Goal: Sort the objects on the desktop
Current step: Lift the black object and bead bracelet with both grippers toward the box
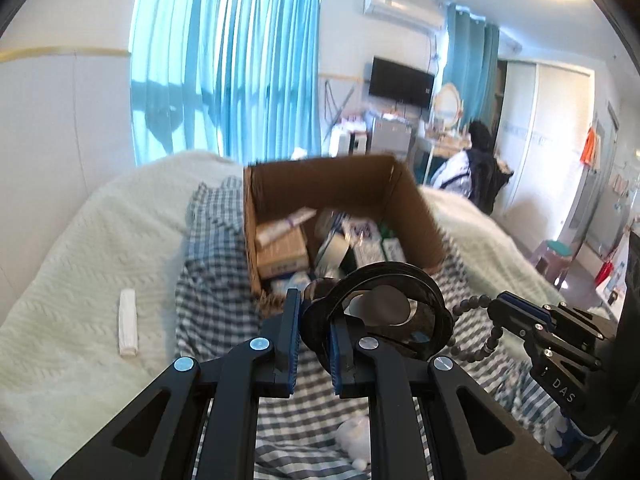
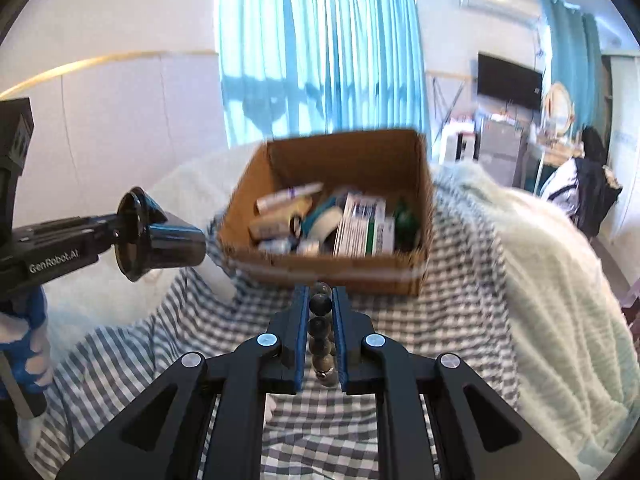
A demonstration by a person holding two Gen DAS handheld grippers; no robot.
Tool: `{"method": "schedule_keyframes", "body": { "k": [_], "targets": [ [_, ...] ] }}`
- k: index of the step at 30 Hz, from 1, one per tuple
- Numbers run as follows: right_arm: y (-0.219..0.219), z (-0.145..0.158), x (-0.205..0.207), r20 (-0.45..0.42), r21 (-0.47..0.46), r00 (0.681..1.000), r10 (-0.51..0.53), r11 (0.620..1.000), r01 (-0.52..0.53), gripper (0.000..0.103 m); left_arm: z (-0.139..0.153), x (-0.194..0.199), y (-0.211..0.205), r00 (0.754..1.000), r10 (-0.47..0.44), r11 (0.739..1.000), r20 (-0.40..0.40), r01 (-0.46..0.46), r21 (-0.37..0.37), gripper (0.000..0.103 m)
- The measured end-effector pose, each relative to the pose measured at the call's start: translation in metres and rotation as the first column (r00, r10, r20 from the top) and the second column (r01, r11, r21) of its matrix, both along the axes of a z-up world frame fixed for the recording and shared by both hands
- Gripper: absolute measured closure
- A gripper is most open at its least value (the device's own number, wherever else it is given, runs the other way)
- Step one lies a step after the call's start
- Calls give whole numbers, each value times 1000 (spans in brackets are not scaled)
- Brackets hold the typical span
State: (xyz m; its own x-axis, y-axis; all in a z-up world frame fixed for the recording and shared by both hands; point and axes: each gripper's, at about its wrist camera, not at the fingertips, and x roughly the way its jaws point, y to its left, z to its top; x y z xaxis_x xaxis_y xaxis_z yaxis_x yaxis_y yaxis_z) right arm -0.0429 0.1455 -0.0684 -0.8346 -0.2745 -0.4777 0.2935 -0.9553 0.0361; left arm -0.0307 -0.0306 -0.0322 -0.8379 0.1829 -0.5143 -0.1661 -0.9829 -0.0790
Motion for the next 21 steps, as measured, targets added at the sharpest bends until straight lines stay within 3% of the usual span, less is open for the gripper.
{"method": "schedule_keyframes", "body": {
  "k": [12,21],
  "targets": [
    [8,75,44,-249,-16,968,-25,1000,22,92,58,36,1,978,15,999,-207,-6,46,91],
    [10,114,52,-342,-46,940,-24,999,9,92,87,38,3,949,22,999,-316,-5,54,92]
  ]
}}
